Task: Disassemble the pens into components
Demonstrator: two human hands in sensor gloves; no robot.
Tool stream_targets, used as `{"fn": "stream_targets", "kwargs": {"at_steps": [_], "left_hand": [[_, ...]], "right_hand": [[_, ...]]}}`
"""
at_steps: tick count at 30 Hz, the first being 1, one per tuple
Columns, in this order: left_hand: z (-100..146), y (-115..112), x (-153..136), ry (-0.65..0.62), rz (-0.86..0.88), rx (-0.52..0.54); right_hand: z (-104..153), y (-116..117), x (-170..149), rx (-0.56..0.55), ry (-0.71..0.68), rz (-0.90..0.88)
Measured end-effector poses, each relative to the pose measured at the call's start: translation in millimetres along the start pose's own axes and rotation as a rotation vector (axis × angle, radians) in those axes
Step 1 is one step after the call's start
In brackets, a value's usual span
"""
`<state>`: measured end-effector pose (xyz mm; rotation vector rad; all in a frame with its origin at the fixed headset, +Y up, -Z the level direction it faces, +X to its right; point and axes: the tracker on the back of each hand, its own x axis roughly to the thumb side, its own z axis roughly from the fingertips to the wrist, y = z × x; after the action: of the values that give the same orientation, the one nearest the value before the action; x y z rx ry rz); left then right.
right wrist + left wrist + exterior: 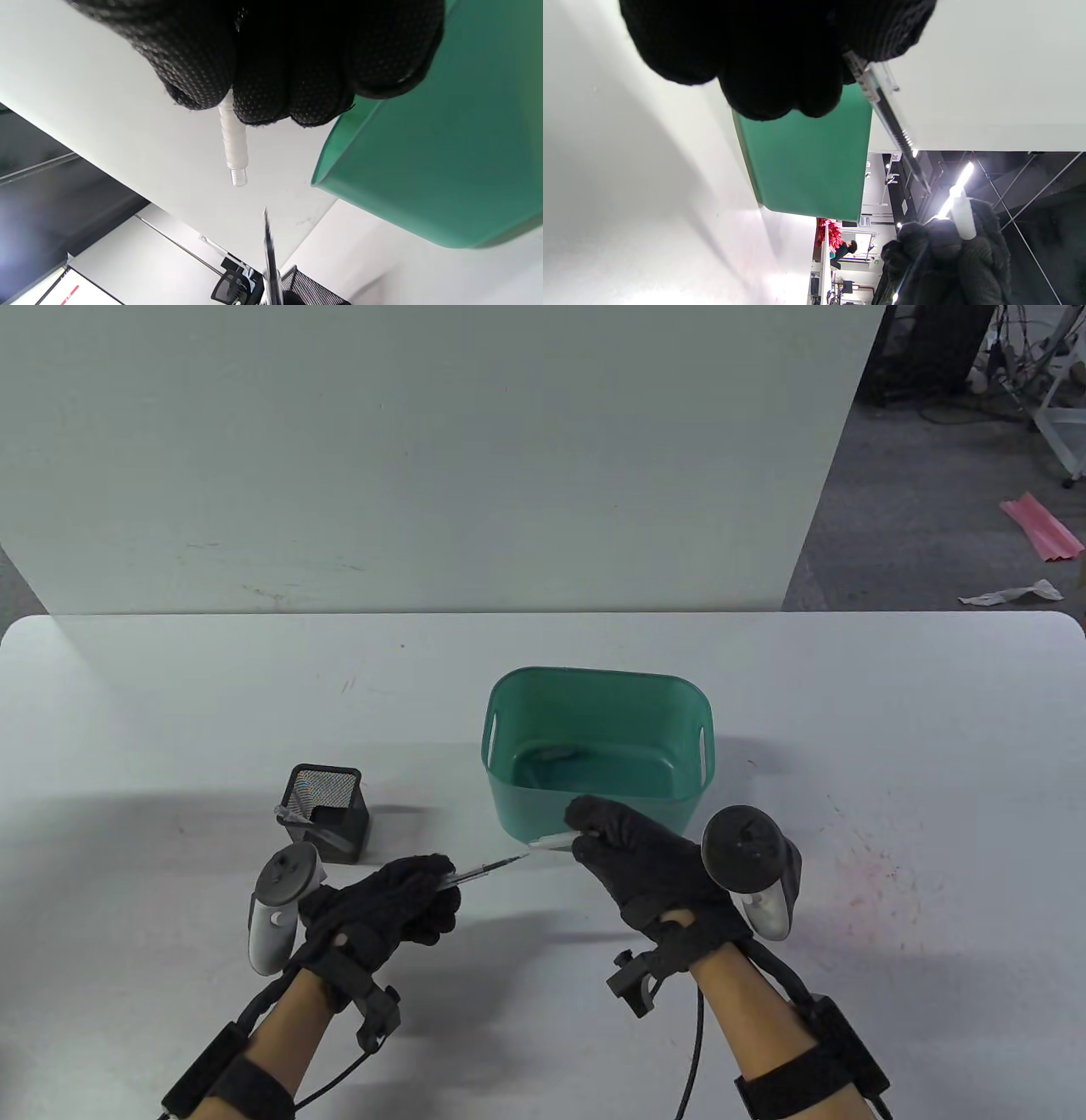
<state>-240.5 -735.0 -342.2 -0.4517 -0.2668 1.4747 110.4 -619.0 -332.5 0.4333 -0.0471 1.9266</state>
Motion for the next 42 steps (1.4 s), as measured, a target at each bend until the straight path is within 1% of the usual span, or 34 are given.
{"fn": "stream_targets", "kwargs": {"at_steps": [2,3,7,9,14,15,17,21,23,25,28,30,31,35,39,42], "left_hand": [[0.8,1.4,0.6,0.008,-0.002,0.023],[1.2,2.3,1.1,0.01,-0.02,0.032],[2.9,2.3,3.6,0.019,-0.051,0.055],[3.7,1.8,5.5,0.017,-0.092,0.069],[5.5,0.2,9.6,0.01,-0.125,0.076],[6.1,0.3,10.6,0.008,-0.13,0.08],[7.8,1.0,12.9,-0.002,-0.139,0.085],[11.3,4.3,16.1,-0.019,-0.173,0.095],[12.4,6.8,16.4,-0.016,-0.19,0.105],[12.9,8.6,16.1,-0.016,-0.177,0.117],[12.8,8.9,17.9,-0.02,-0.209,0.128],[12.4,8.0,18.3,-0.023,-0.233,0.131],[11.8,6.8,17.7,-0.021,-0.233,0.125],[9.0,3.7,16.0,-0.015,-0.245,0.115],[8.1,-1.2,15.9,-0.015,-0.254,0.098],[7.5,-6.1,15.5,-0.015,-0.286,0.082]], "right_hand": [[-3.2,-3.8,3.0,-0.027,0.006,0.004],[-5.8,-6.9,4.2,-0.064,0.023,0.015],[-19.3,-14.4,2.4,-0.212,0.138,0.1],[-28.9,-16.4,-1.6,-0.283,0.219,0.134],[-50.7,-13.5,-6.1,-0.362,0.368,0.178],[-53.7,-12.0,-6.1,-0.36,0.384,0.178],[-58.2,-7.3,-6.2,-0.309,0.408,0.16],[-56.5,-3.1,-3.0,-0.312,0.348,0.185],[-52.5,-3.2,-0.9,-0.291,0.321,0.203],[-46.4,-2.6,0.8,-0.259,0.271,0.219],[-34.1,1.0,0.5,-0.163,0.166,0.267],[-20.4,7.6,-1.5,-0.099,0.131,0.307],[-11.1,13.9,-4.2,-0.049,0.084,0.343],[8.8,30.8,-15.7,0.055,0.021,0.388],[18.6,44.6,-31.2,0.077,-0.036,0.409],[21.0,51.5,-40.5,0.065,-0.081,0.43]]}}
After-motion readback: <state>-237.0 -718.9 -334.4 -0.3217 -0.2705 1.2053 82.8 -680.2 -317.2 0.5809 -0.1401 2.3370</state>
